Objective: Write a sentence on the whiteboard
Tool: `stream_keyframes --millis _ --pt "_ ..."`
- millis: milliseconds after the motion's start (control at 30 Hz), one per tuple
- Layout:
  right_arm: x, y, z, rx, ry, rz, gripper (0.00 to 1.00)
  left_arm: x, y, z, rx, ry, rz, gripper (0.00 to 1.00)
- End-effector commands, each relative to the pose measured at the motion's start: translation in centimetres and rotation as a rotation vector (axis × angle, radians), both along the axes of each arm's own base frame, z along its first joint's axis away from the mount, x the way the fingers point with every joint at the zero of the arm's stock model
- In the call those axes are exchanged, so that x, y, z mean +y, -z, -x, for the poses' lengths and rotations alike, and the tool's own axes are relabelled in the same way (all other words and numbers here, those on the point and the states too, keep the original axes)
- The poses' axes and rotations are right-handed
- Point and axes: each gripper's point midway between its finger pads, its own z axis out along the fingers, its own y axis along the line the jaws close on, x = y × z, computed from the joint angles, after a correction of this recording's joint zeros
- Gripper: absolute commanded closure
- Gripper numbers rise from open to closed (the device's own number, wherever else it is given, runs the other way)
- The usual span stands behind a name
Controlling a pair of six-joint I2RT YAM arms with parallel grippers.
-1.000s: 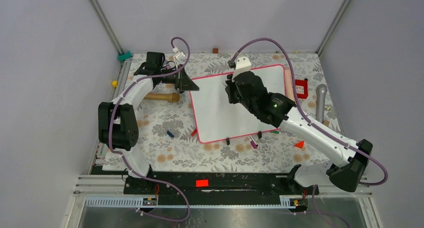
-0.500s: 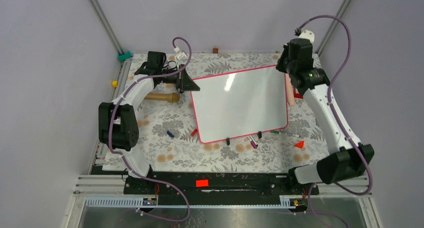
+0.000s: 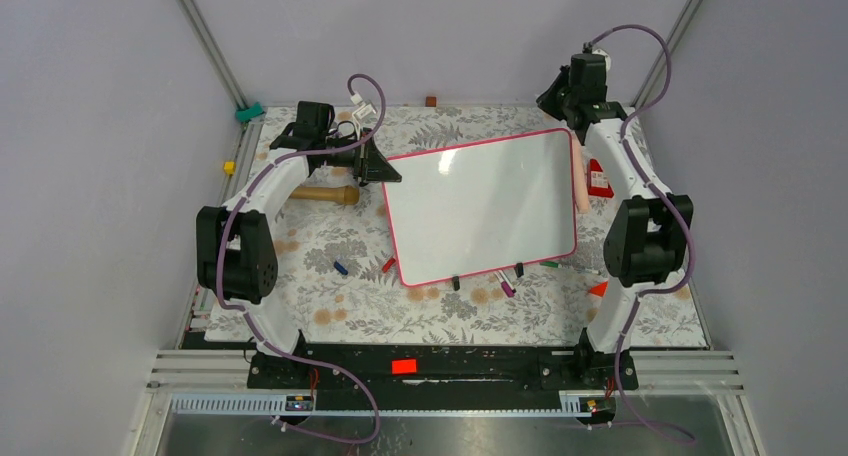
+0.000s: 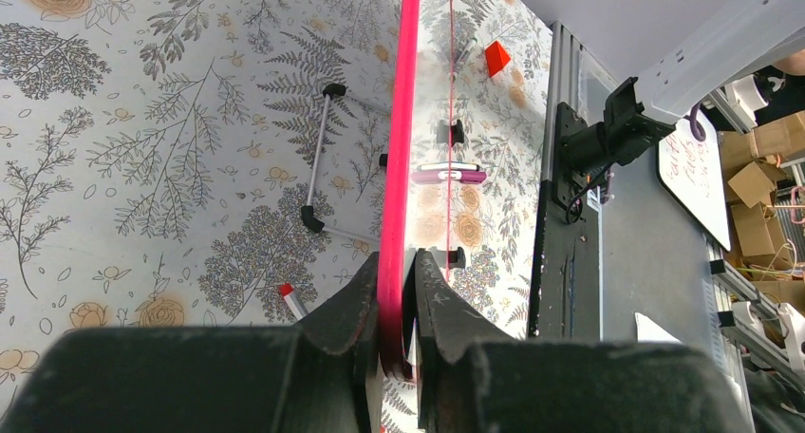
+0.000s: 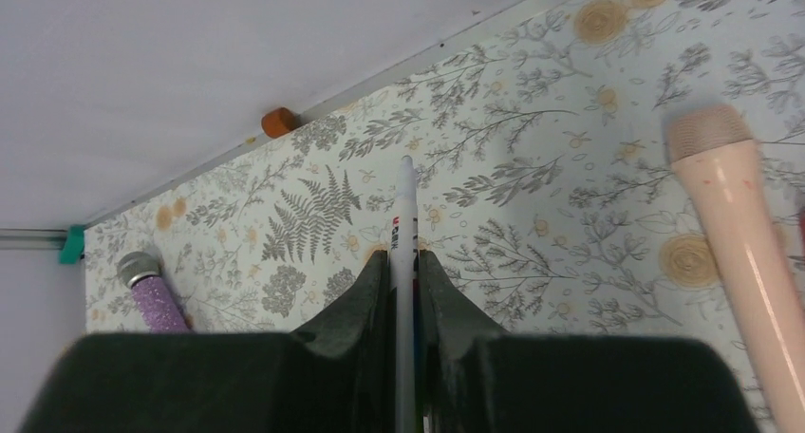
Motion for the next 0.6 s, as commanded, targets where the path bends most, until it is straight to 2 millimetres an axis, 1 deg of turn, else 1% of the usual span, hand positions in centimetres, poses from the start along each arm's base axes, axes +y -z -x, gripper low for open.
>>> stream_keyframes --millis 0,233,367,567 --pt "1.7 -1.6 -1.8 -0.092 -0.051 -0.12 1.0 0.0 2.8 -2.1 -0.204 -0.041 -0.174 0.95" --pt "1.8 0.7 -0.4 -0.062 -0.046 -0.148 1.0 0.0 2.7 -2.2 -0.204 -0.044 -0.176 0.95" --pt "1.6 1.7 1.2 -0.035 -0.029 -0.158 1.0 0.1 3.0 -2.3 -0.196 -0.047 -0.18 0.96" --pt "0.2 1.9 3.8 -0.048 0.033 -0.135 1.0 0.1 3.2 -2.4 -0.191 -0.052 -0.185 0.95"
